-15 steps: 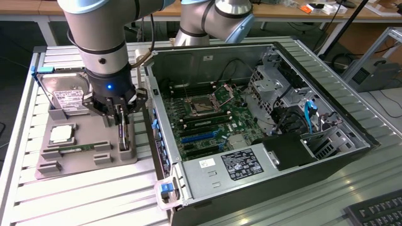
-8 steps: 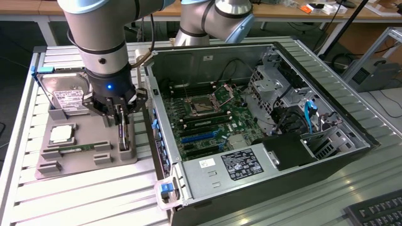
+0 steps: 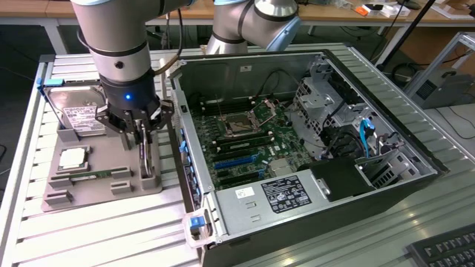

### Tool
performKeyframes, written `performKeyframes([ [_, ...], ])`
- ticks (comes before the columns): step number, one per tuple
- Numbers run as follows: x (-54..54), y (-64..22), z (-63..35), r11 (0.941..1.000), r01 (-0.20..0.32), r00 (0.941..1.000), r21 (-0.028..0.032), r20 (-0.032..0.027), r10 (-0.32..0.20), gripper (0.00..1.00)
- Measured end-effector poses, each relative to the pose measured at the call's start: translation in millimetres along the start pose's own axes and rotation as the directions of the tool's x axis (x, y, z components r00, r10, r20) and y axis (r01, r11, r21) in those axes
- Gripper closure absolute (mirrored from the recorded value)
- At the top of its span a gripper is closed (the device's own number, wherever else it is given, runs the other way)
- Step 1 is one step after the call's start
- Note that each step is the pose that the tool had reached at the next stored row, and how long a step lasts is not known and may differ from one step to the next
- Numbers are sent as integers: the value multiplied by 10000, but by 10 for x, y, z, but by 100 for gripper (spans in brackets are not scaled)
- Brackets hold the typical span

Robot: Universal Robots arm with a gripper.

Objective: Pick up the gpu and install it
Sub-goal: 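Pick up the gpu and move the gpu toward the slot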

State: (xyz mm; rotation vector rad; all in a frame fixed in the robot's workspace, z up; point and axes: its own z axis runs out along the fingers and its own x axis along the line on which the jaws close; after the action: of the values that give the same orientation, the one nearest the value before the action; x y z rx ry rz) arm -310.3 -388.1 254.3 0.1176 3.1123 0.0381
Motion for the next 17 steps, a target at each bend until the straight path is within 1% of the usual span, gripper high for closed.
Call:
performKeyframes([
  [4,-1,1,-54,10000,0,10000,-3,0,0,73],
  [7,-4,4,-148,10000,0,10000,-4,0,0,73],
  [8,-4,4,-164,10000,0,10000,-3,0,0,73],
  [17,-5,5,-211,10000,0,10000,-3,-1,0,73],
])
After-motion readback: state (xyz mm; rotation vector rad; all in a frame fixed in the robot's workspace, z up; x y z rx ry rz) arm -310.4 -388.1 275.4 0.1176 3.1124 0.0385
